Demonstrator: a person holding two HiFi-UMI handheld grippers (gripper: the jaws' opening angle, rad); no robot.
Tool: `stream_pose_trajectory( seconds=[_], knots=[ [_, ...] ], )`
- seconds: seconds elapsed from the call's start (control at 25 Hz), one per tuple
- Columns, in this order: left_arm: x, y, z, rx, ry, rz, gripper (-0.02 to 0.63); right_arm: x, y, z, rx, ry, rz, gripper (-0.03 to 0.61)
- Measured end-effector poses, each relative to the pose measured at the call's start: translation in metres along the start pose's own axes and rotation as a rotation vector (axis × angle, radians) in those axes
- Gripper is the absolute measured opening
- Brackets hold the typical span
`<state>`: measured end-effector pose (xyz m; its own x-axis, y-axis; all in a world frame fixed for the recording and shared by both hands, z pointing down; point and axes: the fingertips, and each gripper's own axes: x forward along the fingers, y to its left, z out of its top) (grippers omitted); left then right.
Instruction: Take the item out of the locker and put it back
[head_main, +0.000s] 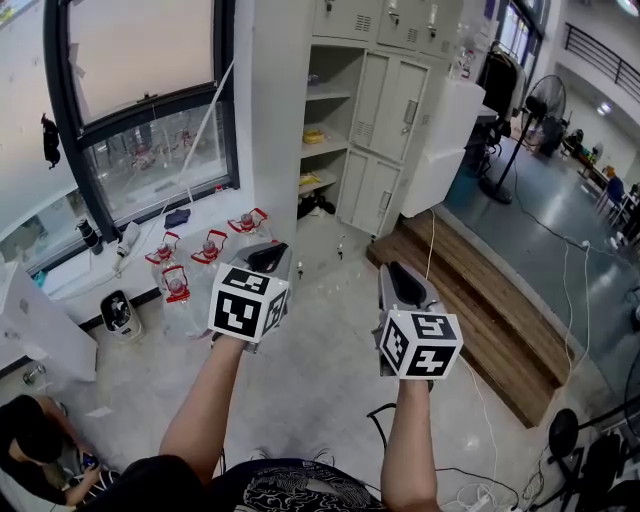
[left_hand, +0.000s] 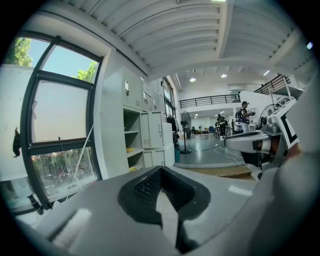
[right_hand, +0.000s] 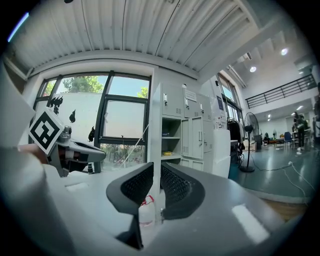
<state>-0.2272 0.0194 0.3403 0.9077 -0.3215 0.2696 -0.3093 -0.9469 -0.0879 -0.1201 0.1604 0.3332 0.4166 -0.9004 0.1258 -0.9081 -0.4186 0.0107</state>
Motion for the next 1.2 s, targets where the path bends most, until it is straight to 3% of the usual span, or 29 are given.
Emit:
stream_pose_trajectory(
  seconds=[1.2],
  knots=[
    [0.045,-0.065,0.018,0.004,-0.007,0.087,0.000,-0.002,-0.072,-0.010,0.015,0.002,0.127,0.271]
  ],
)
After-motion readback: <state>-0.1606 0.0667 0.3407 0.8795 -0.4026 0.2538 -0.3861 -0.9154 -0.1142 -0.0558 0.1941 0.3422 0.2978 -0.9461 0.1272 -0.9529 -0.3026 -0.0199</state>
